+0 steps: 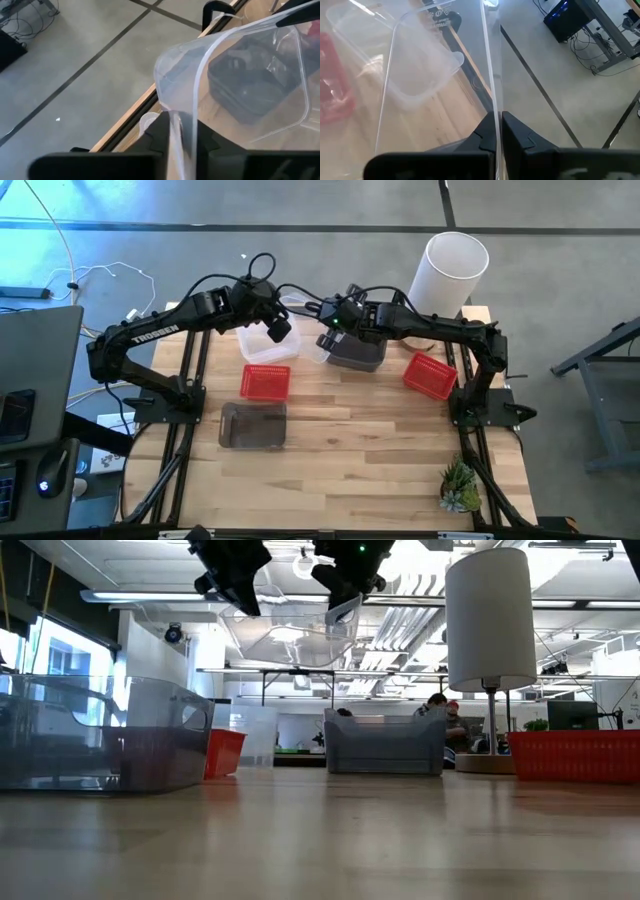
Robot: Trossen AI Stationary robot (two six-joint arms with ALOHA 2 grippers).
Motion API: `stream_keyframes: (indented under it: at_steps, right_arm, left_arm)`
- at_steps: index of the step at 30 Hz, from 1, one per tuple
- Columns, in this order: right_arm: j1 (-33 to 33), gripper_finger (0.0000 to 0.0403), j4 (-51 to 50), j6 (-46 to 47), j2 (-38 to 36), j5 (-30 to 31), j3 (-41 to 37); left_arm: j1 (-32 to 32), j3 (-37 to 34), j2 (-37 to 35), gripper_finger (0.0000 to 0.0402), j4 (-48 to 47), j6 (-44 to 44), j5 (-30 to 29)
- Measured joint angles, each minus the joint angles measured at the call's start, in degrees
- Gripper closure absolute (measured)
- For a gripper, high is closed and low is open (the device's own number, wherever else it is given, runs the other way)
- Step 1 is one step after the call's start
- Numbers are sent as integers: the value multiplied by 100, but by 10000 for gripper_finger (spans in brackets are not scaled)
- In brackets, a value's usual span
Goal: Stack baskets by color
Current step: Stack the bottom transparent bin on the top transparent bin
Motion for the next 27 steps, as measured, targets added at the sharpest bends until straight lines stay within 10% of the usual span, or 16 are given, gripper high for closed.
stream_keyframes:
  at_steps: [18, 27]
  right_arm:
    - [2, 397, 73, -99, 0, -36, 0]
    - [39, 310, 432, -631, -2, 297, 0]
  left_arm:
    - [12, 0, 1, 401, -92, 39, 76]
    - [91, 0, 5, 401, -293, -195, 125]
